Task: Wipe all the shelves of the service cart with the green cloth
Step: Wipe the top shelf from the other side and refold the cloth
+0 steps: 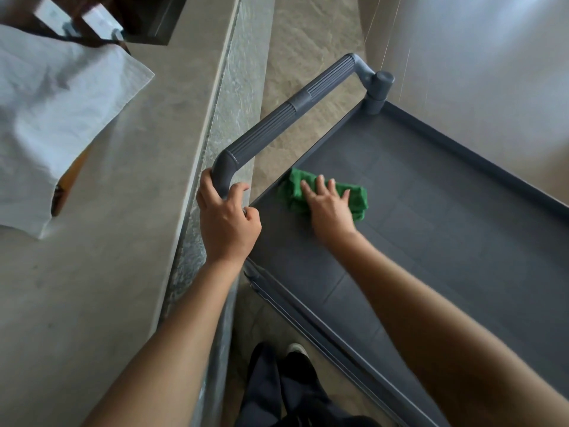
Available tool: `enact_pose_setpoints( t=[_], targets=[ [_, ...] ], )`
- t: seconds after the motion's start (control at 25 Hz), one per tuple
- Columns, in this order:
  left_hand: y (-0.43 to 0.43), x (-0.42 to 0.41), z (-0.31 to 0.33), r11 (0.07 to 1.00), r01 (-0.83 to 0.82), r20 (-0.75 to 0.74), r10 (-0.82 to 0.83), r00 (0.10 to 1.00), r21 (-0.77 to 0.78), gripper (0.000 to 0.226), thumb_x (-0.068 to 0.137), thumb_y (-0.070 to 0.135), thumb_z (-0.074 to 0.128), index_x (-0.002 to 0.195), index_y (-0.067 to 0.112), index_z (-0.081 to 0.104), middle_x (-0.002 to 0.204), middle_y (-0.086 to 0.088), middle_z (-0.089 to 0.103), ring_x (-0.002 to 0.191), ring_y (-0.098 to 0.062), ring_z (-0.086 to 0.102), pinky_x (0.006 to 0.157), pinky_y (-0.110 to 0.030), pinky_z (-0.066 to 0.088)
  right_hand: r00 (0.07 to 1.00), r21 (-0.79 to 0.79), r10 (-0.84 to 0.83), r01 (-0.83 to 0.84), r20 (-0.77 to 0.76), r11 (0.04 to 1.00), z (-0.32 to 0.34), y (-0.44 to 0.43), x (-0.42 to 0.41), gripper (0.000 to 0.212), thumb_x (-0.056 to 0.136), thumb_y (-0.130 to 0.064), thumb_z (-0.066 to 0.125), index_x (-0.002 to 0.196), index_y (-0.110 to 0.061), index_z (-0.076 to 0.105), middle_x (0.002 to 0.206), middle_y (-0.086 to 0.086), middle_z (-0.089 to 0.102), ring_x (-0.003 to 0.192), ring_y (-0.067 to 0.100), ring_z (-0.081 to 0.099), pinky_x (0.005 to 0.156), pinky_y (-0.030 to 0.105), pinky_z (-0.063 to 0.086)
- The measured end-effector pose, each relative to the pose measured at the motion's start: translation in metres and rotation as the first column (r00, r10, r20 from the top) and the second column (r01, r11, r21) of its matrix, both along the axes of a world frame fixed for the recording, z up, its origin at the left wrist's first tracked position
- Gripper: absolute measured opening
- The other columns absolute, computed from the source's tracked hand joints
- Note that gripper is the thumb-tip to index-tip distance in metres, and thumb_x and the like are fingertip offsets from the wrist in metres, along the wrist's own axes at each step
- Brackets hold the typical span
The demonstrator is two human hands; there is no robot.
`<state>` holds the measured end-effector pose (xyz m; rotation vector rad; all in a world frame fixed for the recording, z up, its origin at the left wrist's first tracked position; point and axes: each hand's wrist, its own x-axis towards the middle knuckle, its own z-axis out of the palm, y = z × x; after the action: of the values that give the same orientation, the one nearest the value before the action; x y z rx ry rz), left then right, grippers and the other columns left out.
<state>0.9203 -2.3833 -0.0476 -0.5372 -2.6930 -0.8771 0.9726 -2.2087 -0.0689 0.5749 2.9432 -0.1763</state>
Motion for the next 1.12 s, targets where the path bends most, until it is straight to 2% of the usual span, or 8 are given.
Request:
enact_pose_setpoints(
  t=[0.12,0.24,0.36,0.64,0.8,1.12],
  targets=[
    [0.0,0.001,0.0,1.0,0.001,0.003,-0.001,1.0,-0.014,0.034,0.067,-0.003,0.054,0.097,0.006,0.07,0.136,-0.031,0.04,0.119,-0.048,0.045,0.091,-0.049,0.047,0.995,-0.018,-0.08,0.082,0.066,0.996,0.011,0.071,-0.027,0.07,0.09,0.006,0.037,0.151,-0.023,0.02,0.157,0.017,0.012,0.143,0.039,0.013,0.11,0.064,0.017],
    [0.002,0.001,0.0,0.998,-0.025,0.008,0.025,1.0,-0.052,0.029,0.07,-0.001,0.052,0.093,0.005,0.069,0.137,-0.031,0.039,0.118,-0.048,0.045,0.088,-0.049,0.048,0.987,-0.02,-0.117,0.12,0.107,0.993,0.011,0.091,-0.035,0.072,0.089,0.009,0.037,0.151,-0.023,0.018,0.157,0.018,0.011,0.143,0.041,0.011,0.11,0.064,0.016],
    [0.005,0.004,0.001,0.996,-0.056,0.0,0.057,0.998,-0.068,0.026,0.072,-0.001,0.049,0.089,0.003,0.069,0.136,-0.031,0.04,0.116,-0.049,0.046,0.088,-0.05,0.047,0.99,-0.003,-0.107,0.108,0.087,0.994,0.005,0.071,-0.027,0.07,0.09,0.007,0.036,0.151,-0.021,0.017,0.156,0.019,0.011,0.142,0.042,0.011,0.11,0.065,0.015],
    [0.018,0.012,0.002,0.994,-0.08,0.009,0.081,0.997,-0.077,0.029,0.075,0.001,0.045,0.091,0.002,0.069,0.14,-0.029,0.037,0.12,-0.047,0.043,0.084,-0.051,0.046,0.995,-0.075,0.09,-0.087,0.037,0.993,0.003,0.002,0.041,0.066,0.093,-0.003,0.039,0.151,-0.024,0.017,0.157,0.017,0.009,0.143,0.043,0.007,0.111,0.063,0.006],
    [0.025,0.021,0.003,0.994,-0.065,0.009,0.066,0.998,-0.087,0.028,0.076,0.001,0.045,0.092,0.001,0.068,0.142,-0.03,0.034,0.12,-0.048,0.042,0.083,-0.053,0.046,0.984,-0.084,0.165,-0.16,0.06,0.984,0.005,-0.022,0.068,0.063,0.096,-0.01,0.041,0.151,-0.025,0.016,0.158,0.017,0.008,0.143,0.043,0.004,0.111,0.063,0.004],
    [0.053,0.04,0.005,0.996,-0.018,0.028,0.02,0.999,-0.089,0.027,0.078,0.002,0.045,0.093,0.001,0.068,0.143,-0.03,0.032,0.12,-0.047,0.041,0.082,-0.052,0.047,0.98,-0.141,0.197,-0.191,0.031,0.971,0.007,-0.028,0.11,0.066,0.091,-0.006,0.044,0.15,-0.025,0.022,0.158,0.017,0.009,0.143,0.043,0.002,0.112,0.064,0.001]
  ],
)
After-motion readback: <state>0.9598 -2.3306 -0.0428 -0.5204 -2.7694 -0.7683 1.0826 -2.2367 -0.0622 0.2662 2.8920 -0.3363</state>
